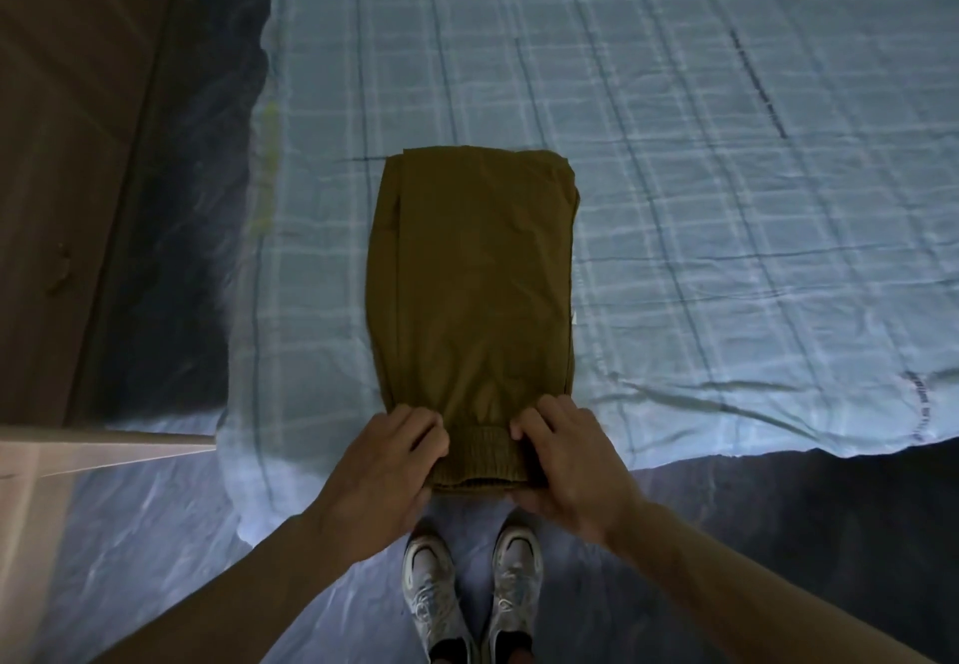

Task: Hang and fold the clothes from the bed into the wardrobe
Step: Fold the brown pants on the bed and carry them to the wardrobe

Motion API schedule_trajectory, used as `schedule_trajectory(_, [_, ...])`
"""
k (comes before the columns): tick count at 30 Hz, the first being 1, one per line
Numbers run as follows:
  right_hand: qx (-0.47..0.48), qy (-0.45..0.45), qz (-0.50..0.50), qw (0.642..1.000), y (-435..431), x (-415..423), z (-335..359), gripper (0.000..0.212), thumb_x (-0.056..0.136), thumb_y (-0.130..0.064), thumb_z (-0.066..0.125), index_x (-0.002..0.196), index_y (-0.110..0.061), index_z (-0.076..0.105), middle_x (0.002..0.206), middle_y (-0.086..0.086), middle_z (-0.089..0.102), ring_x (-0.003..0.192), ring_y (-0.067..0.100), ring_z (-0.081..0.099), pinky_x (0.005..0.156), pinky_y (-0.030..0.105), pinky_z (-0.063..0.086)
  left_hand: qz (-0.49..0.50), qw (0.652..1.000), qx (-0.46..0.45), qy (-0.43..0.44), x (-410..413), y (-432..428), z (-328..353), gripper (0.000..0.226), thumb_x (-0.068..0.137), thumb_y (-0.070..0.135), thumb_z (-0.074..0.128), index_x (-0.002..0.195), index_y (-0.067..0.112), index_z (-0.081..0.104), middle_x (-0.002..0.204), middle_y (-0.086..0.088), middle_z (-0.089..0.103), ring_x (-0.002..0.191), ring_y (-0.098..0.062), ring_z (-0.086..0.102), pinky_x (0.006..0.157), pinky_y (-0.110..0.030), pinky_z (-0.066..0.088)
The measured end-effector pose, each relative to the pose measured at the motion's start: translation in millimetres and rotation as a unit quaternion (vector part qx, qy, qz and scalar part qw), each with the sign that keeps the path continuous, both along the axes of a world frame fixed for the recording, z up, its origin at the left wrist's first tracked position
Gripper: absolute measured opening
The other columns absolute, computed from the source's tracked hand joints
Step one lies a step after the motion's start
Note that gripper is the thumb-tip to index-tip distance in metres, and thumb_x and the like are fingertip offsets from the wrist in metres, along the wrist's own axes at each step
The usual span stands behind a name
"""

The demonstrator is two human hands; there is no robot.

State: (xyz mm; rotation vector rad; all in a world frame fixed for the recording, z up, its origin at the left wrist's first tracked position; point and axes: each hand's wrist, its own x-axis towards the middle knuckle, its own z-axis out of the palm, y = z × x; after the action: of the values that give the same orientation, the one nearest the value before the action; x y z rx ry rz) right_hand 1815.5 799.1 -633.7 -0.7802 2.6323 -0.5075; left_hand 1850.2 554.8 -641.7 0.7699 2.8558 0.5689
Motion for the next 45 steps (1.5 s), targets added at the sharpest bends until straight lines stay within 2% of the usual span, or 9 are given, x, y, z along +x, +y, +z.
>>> schedule_trajectory(3, [0.067, 0.038, 0.021, 0.997, 0.9, 16.6, -6.7, 0.091, 0.057, -0.064, 0.073, 0.131, -0.018, 0.048, 0.125, 0.005, 0.050, 0.114, 0.025, 0.049, 0.096, 0.040, 0.045, 0.010, 1.000, -0.010, -0.006, 7.6, -0.7, -4.6, 0.045, 0.066, 0.036, 0.078, 0.100, 0.020, 0.054, 0.112, 0.000, 0.057, 0.097, -0.019, 0.055, 0.075, -0.034, 0.050])
schedule_trajectory(7, [0.129, 0.050, 0.012, 0.990, -5.2, 28.1, -16.2, 0.118, 0.053, -0.051, 0.087, 0.152, -0.015, 0.034, 0.152, 0.019, 0.039, 0.138, 0.038, 0.040, 0.113, 0.052, 0.037, -0.004, 0.995, -0.101, 0.000, 15.3, -4.5, -14.4, 0.075, 0.062, 0.044, 0.083, 0.126, 0.019, 0.052, 0.131, -0.007, 0.056, 0.116, -0.028, 0.056, 0.094, -0.041, 0.048])
schedule_trajectory(11, [0.116, 0.088, -0.021, 0.989, -11.9, 26.5, -19.6, 0.098, 0.063, -0.034, 0.086, 0.148, -0.013, 0.044, 0.147, 0.020, 0.047, 0.134, 0.035, 0.049, 0.108, 0.051, 0.044, -0.019, 0.994, -0.088, 0.062, 14.3, -10.5, -21.7, 0.084, 0.058, 0.014, 0.089, 0.132, 0.017, 0.049, 0.128, -0.009, 0.062, 0.110, -0.029, 0.062, 0.090, -0.041, 0.051])
schedule_trajectory(19, [0.039, 0.127, -0.051, 0.990, -5.5, 18.5, -17.2, 0.067, 0.073, -0.023, 0.065, 0.139, -0.012, 0.055, 0.131, 0.012, 0.061, 0.122, 0.033, 0.059, 0.103, 0.051, 0.046, -0.058, 0.992, -0.048, 0.106, 0.2, -13.6, -9.9, 0.074, 0.047, 0.014, 0.095, 0.117, 0.014, 0.071, 0.113, -0.006, 0.071, 0.095, -0.024, 0.069, 0.080, -0.036, 0.057])
schedule_trajectory(27, [0.055, 0.096, -0.009, 0.994, -6.9, 8.1, -18.3, 0.089, 0.062, -0.029, 0.076, 0.145, -0.016, 0.048, 0.135, 0.012, 0.054, 0.128, 0.033, 0.051, 0.109, 0.050, 0.040, -0.049, 0.993, -0.010, 0.106, -17.5, -11.8, -2.8, 0.067, 0.038, 0.001, 0.091, 0.103, 0.009, 0.077, 0.100, -0.009, 0.073, 0.083, -0.026, 0.071, 0.072, -0.033, 0.058])
schedule_trajectory(33, [-0.014, 0.112, -0.026, 0.993, -1.4, 7.9, -14.5, 0.068, 0.059, -0.024, 0.073, 0.125, -0.012, 0.062, 0.115, 0.008, 0.060, 0.101, 0.027, 0.062, 0.083, 0.038, 0.053, -0.009, 0.997, 0.029, 0.072, -15.6, -10.3, 2.6, 0.062, 0.039, -0.002, 0.093, 0.098, 0.006, 0.078, 0.096, -0.010, 0.073, 0.073, -0.024, 0.070, 0.057, -0.025, 0.056])
schedule_trajectory(37, [-0.063, 0.023, -0.076, 0.995, 2.6, -13.5, 6.8, 0.056, 0.068, -0.024, 0.073, 0.123, -0.017, 0.062, 0.108, 0.001, 0.064, 0.085, 0.022, 0.066, 0.072, 0.034, 0.056, 0.014, 0.993, 0.063, 0.094, -23.9, -9.6, 11.1, 0.035, 0.070, 0.008, 0.069, 0.105, 0.006, 0.074, 0.096, -0.008, 0.072, 0.084, -0.024, 0.069, 0.069, -0.029, 0.057])
schedule_trajectory(41, [-0.149, 0.012, -0.120, 0.981, 0.1, -62.8, 29.6, 0.039, 0.073, -0.017, 0.071, 0.111, -0.019, 0.063, 0.097, -0.008, 0.060, 0.081, 0.009, 0.059, 0.070, 0.022, 0.049, 0.099, 0.983, 0.150, 0.044, -52.6, -12.2, 21.1, 0.054, 0.064, 0.007, 0.081, 0.115, 0.010, 0.063, 0.100, -0.006, 0.064, 0.093, -0.014, 0.053, 0.081, -0.019, 0.042])
schedule_trajectory(45, [-0.209, 0.037, -0.198, 0.957, -16.8, -113.6, 41.4, 0.027, 0.077, -0.008, 0.076, 0.100, -0.018, 0.066, 0.088, -0.009, 0.062, 0.078, 0.005, 0.058, 0.070, 0.015, 0.043, 0.180, 0.962, 0.203, 0.043, -99.5, -13.1, 36.8, 0.045, 0.077, 0.001, 0.073, 0.119, 0.012, 0.060, 0.112, 0.000, 0.058, 0.098, -0.008, 0.054, 0.084, -0.011, 0.042])
